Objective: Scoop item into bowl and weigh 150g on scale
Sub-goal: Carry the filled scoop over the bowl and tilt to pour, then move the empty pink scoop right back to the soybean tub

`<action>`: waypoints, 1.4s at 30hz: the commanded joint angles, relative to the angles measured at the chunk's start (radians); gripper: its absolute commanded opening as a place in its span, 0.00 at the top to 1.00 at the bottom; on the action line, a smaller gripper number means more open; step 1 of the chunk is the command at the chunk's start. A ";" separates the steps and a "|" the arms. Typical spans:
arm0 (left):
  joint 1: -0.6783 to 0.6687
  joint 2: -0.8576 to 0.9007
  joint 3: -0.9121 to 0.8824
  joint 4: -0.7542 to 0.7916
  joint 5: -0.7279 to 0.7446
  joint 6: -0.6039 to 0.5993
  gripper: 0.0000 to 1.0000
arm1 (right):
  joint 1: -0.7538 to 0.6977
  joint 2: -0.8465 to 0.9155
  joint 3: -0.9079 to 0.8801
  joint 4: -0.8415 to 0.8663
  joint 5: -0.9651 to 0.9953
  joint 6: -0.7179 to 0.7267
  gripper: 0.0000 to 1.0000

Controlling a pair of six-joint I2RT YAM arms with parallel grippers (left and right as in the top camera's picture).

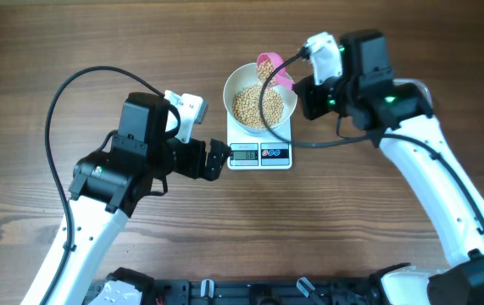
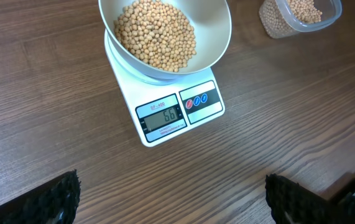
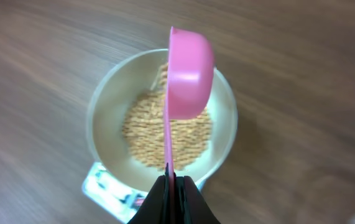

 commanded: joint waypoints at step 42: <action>0.006 -0.006 0.000 0.000 0.009 -0.005 0.00 | -0.042 -0.178 -0.003 0.138 -0.040 0.000 0.96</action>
